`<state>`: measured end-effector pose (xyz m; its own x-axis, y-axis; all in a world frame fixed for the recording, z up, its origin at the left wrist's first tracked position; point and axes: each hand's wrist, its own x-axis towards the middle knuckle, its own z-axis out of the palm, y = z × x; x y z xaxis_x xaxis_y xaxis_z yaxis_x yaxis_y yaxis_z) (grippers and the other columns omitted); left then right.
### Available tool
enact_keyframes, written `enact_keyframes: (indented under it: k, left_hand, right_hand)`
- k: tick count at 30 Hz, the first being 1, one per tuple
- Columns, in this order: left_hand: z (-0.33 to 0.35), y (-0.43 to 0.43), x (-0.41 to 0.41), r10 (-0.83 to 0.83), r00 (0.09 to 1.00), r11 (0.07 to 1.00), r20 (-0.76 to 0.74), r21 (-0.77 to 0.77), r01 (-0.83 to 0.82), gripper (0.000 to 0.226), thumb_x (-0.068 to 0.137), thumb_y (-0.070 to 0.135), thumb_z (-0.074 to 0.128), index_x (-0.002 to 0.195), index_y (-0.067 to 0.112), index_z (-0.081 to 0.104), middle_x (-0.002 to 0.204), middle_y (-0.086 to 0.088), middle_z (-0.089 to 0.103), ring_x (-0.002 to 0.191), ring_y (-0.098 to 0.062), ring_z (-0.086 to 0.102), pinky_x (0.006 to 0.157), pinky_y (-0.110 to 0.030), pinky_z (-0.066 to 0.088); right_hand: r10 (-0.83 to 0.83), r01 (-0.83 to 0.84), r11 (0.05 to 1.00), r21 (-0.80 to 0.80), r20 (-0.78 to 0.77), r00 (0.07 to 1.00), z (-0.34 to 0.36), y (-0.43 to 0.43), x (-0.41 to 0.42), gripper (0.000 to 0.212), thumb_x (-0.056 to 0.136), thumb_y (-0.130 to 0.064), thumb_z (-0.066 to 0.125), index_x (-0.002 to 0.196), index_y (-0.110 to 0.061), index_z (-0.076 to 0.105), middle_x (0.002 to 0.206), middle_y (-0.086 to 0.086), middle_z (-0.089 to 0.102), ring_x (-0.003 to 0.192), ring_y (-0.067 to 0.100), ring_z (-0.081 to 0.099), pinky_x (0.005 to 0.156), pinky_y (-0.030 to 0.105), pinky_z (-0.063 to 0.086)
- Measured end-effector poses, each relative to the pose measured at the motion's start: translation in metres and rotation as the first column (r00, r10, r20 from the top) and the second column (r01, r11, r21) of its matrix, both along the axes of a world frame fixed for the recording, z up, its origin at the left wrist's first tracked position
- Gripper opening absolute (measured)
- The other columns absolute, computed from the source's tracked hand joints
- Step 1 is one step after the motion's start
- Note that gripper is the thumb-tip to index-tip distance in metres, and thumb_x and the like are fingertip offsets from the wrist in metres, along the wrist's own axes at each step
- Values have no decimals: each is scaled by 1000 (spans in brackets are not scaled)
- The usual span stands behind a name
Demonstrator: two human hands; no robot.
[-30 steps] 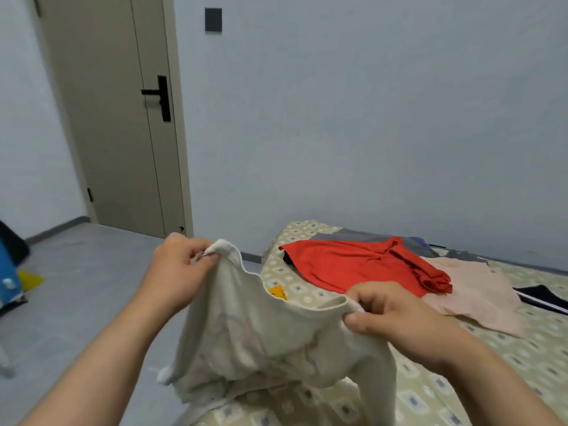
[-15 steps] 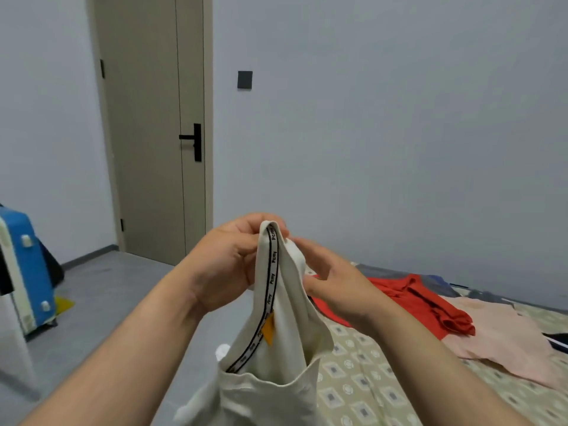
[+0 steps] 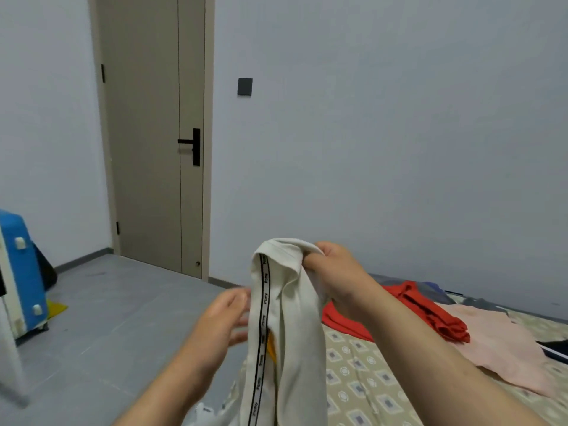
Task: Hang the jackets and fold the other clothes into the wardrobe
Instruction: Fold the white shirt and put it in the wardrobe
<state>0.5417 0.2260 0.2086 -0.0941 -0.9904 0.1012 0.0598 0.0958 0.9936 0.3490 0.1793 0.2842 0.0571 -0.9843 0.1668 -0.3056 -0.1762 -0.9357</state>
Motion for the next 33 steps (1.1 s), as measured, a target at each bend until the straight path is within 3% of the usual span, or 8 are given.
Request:
enact_keyframes:
  k: [3, 6, 14, 16, 20, 26, 29, 33]
  left_hand:
    - [-45, 13, -13, 124, 992, 971, 0, 207, -121, 21, 90, 34, 59, 91, 17, 72, 89, -8, 73, 74, -18, 67, 72, -39, 53]
    - [-64, 25, -26, -172, 935, 961, 310, 263, 89, 39, 91, 42, 64, 128, 27, 61, 133, 1, 60, 121, -14, 54, 107, -26, 37]
    - [-56, 20, -19, -132, 592, 958, 795, 255, -129, 39, 97, 37, 39, 130, 27, 59, 130, -3, 62, 117, -20, 60, 99, -31, 47]
    - [-50, 2, -6, -161, 704, 922, 692, 361, -143, 30, 95, 25, 44, 113, 12, 63, 106, -11, 68, 92, -27, 69, 75, -36, 59]
    - [-18, -38, 17, 71, 983, 806, -171, 590, 44, 20, 97, 6, 43, 102, 1, 62, 83, -18, 66, 63, -27, 67, 41, -37, 56]
    - [60, -80, 22, 283, 873, 958, -398, 149, -243, 17, 96, 8, 49, 89, 8, 65, 90, -13, 65, 86, -23, 62, 66, -35, 58]
    - [93, -86, 26, 365, 928, 875, -72, -313, -369, 5, 86, 11, 62, 83, 9, 65, 87, -7, 62, 82, -20, 56, 66, -23, 51]
    - [126, -98, 25, 631, 712, 674, 306, -671, -309, 38, 77, 7, 60, 114, 18, 65, 104, 5, 59, 93, -12, 56, 81, -22, 42]
  right_hand:
    - [-105, 100, 994, 52, 111, 988, 7, -5, -8, 8, 79, -5, 48, 79, -12, 53, 74, 9, 49, 69, 21, 45, 60, 33, 32]
    - [-137, 117, 986, 115, 180, 974, 11, -8, -15, 13, 79, -4, 48, 87, -9, 55, 81, 10, 52, 74, 23, 47, 63, 36, 35]
    - [-168, 164, 985, 48, 437, 884, 25, -8, -36, 32, 79, 9, 41, 78, -2, 72, 72, 19, 67, 59, 27, 64, 49, 31, 53]
    - [-180, 194, 981, 25, 496, 849, 30, -11, -44, 30, 80, 11, 40, 71, -3, 66, 63, 17, 65, 53, 23, 64, 46, 30, 54]
    - [-222, 263, 965, 0, 536, 815, 43, -19, -64, 27, 83, 14, 37, 77, -6, 54, 61, 12, 56, 53, 22, 58, 47, 31, 56]
    - [-273, 364, 917, -160, 413, 869, 69, -24, -99, 34, 86, 11, 39, 84, -11, 65, 78, 12, 62, 68, 22, 60, 61, 33, 55]
    - [-311, 428, 873, -232, 412, 857, 90, -26, -120, 35, 89, 8, 41, 90, -16, 66, 89, 10, 64, 78, 22, 62, 68, 34, 55]
    - [-395, 535, 796, -282, 428, 813, 122, -26, -147, 38, 86, 8, 43, 89, -22, 67, 98, 9, 67, 84, 23, 63, 63, 31, 52]
